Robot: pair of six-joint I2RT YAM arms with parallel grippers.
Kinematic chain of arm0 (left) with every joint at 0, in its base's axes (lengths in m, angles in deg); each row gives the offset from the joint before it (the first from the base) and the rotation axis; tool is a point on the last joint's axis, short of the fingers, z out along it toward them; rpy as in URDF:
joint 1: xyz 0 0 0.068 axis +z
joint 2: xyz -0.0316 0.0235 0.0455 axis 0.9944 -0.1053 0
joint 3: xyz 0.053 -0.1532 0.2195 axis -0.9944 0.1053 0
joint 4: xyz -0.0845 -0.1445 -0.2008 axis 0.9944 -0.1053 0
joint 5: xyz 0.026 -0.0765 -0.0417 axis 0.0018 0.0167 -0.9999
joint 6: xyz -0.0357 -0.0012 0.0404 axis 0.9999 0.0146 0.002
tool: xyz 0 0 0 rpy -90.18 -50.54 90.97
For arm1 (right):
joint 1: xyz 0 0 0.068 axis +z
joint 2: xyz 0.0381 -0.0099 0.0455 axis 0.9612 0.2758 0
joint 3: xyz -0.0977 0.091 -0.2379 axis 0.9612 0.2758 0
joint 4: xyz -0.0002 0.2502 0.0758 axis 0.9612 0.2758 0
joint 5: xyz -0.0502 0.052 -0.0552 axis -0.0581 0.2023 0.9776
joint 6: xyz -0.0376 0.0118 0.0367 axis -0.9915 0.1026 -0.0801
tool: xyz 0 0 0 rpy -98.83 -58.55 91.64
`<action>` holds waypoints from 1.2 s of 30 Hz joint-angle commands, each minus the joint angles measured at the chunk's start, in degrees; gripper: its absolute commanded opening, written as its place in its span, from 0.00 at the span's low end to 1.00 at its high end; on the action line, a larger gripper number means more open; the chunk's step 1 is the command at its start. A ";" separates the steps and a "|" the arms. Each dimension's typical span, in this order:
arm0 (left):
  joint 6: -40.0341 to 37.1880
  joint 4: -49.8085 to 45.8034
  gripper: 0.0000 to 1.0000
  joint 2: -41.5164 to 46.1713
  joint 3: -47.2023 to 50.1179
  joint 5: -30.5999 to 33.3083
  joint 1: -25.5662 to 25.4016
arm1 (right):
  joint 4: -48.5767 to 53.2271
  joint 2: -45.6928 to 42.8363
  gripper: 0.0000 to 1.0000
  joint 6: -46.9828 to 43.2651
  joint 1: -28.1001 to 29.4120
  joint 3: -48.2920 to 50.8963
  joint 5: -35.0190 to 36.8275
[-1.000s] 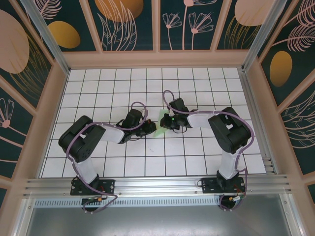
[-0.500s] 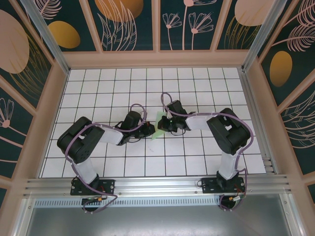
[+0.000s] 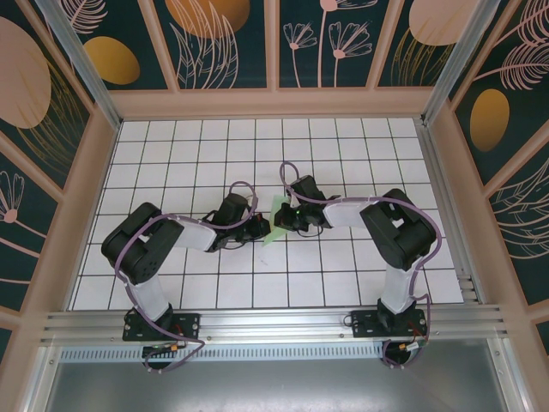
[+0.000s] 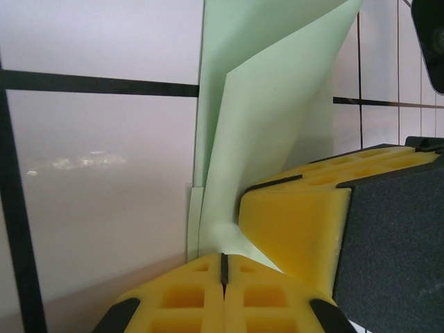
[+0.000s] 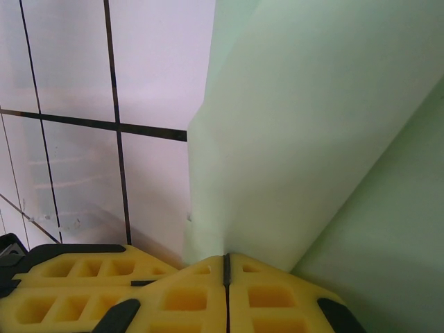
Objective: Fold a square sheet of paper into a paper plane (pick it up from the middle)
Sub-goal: Fourth fold the wing at the center of the table.
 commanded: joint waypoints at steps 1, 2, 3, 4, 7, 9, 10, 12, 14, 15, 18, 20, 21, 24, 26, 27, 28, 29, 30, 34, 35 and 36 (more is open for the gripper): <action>-3.12 -6.99 0.03 -3.21 -0.17 4.09 -0.40 | 2.72 -1.21 0.07 -0.33 -0.85 -0.40 -1.85; -3.43 -7.61 0.03 -3.32 -0.27 4.43 -0.38 | 2.44 -1.15 0.06 -0.46 -1.18 -0.46 -2.05; -3.74 -8.16 0.02 -3.47 -0.28 4.73 -0.32 | 2.00 -1.16 0.07 -0.72 -1.66 -0.44 -2.34; -4.01 -8.56 0.02 -3.57 -0.30 4.91 -0.36 | 1.71 -1.04 0.07 -0.88 -2.07 -0.49 -2.55; -4.68 -10.33 0.01 -3.74 -0.36 5.87 -0.36 | 1.01 -0.60 0.07 -1.42 -3.27 -0.55 -3.53; -4.92 -11.17 0.02 -3.82 -0.40 6.36 -0.38 | 0.53 -0.16 0.07 -1.71 -4.06 -0.56 -4.05; -5.08 -11.55 0.02 -3.94 -0.46 6.59 -0.34 | 0.43 -0.04 0.07 -1.87 -4.24 -0.52 -4.24; -5.34 -12.01 0.01 -3.98 -0.53 6.81 -0.37 | 0.52 0.52 0.07 -2.33 -4.78 -0.71 -3.99; -5.51 -12.42 0.01 -4.20 -0.54 6.91 -0.36 | 0.62 1.05 0.07 -2.68 -5.16 -0.96 -3.86; -5.61 -12.75 0.02 -4.30 -0.63 7.07 -0.38 | 0.71 1.30 0.07 -2.85 -5.34 -1.01 -3.64; -5.92 -13.45 0.01 -4.28 -0.71 7.60 -0.31 | 0.85 1.73 0.07 -3.23 -5.70 -1.27 -3.13; -6.15 -13.84 0.01 -4.22 -0.80 7.95 -0.36 | 1.09 1.67 0.07 -3.38 -5.70 -1.53 -2.80; -6.27 -14.06 0.01 -4.22 -0.89 8.05 -0.40 | 1.16 1.46 0.07 -3.54 -5.64 -1.63 -2.71; -6.36 -14.18 0.01 -4.30 -0.98 8.14 -0.38 | 1.28 0.30 0.07 -4.15 -5.70 -2.29 -3.09; -6.37 -14.26 0.01 -4.39 -1.09 8.14 -0.37 | 0.83 -0.56 0.06 -4.86 -5.56 -2.88 -4.81; -6.40 -14.31 0.01 -4.38 -1.15 8.20 -0.42 | 0.74 -0.92 0.06 -5.18 -4.95 -3.17 -5.11; -6.39 -14.39 0.01 -4.42 -1.16 8.30 -0.36 | 0.94 -1.11 0.06 -5.40 -4.37 -3.43 -4.90; -6.45 -14.61 0.01 -4.39 -1.24 8.48 -0.37 | 1.14 -1.05 0.06 -5.64 -3.96 -3.64 -4.43; -6.48 -14.69 0.01 -4.37 -1.33 8.59 -0.38 | 1.28 -0.81 0.06 -5.76 -3.81 -3.72 -4.04; -6.48 -14.99 0.01 -4.24 -1.42 8.83 -0.31 | 0.98 0.95 0.06 -5.78 -4.47 -3.07 -3.76; -6.48 -15.01 0.01 -4.18 -1.44 9.00 -0.33 | 0.75 1.15 0.06 -5.93 -4.43 -2.88 -3.72; -6.54 -15.21 0.01 -4.21 -1.47 9.01 -0.38 | 0.79 1.40 0.06 -6.11 -4.55 -2.90 -3.72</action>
